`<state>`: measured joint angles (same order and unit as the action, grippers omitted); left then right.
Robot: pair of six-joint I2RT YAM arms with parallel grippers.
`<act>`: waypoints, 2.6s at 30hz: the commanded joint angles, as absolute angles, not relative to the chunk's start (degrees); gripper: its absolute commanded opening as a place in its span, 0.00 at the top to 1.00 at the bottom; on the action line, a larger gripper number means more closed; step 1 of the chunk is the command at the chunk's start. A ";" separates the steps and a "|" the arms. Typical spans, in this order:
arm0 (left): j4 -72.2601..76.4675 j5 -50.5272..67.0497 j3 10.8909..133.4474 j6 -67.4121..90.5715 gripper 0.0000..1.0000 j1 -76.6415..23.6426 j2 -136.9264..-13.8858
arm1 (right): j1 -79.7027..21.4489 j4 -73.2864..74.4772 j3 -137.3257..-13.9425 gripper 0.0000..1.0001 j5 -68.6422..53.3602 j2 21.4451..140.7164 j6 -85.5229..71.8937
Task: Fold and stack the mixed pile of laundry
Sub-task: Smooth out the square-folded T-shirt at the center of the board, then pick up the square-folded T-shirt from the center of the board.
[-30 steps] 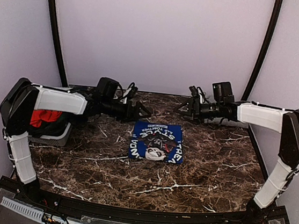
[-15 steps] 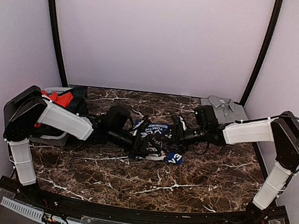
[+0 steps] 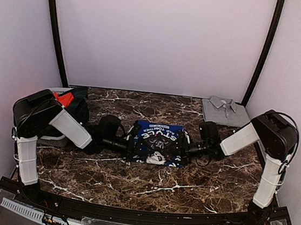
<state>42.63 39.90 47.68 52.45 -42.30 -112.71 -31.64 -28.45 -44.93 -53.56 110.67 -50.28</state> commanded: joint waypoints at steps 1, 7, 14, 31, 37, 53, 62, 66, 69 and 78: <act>35.54 38.56 45.39 51.20 0.01 -42.60 -108.70 | -30.47 -23.28 -42.34 0.28 -50.90 108.48 -50.41; 27.43 37.45 51.89 47.18 0.01 -43.15 -102.78 | -29.98 -17.32 -48.33 0.27 -50.03 100.35 -48.99; 30.95 37.98 60.62 48.91 0.01 -41.64 -110.14 | -29.79 -20.35 -56.67 0.27 -50.67 108.43 -50.73; 19.20 27.94 56.29 38.94 0.01 -39.07 -110.07 | -22.72 -15.89 -47.21 0.39 -49.49 106.37 -44.03; -1.50 13.86 67.49 17.16 0.01 -45.57 -103.60 | -21.78 -2.24 -47.30 0.42 -43.63 94.32 -37.95; -8.07 -4.76 85.15 -16.24 0.52 -60.93 -117.27 | -18.53 2.06 -41.02 0.43 -43.52 86.77 -37.42; -5.14 -4.16 88.21 -22.37 0.65 -62.99 -123.12 | -18.46 -2.97 -37.58 0.44 -45.87 88.07 -39.95; -5.01 -3.38 89.56 -24.13 0.67 -63.55 -125.26 | -18.41 -3.43 -37.04 0.44 -46.48 88.20 -39.84; -4.92 -2.30 90.36 -24.53 0.69 -63.91 -126.67 | -18.37 -3.97 -36.54 0.44 -46.70 88.24 -39.96; -5.50 -1.43 91.81 -25.37 0.77 -64.34 -130.15 | -18.28 -4.95 -35.81 0.44 -47.14 88.85 -40.14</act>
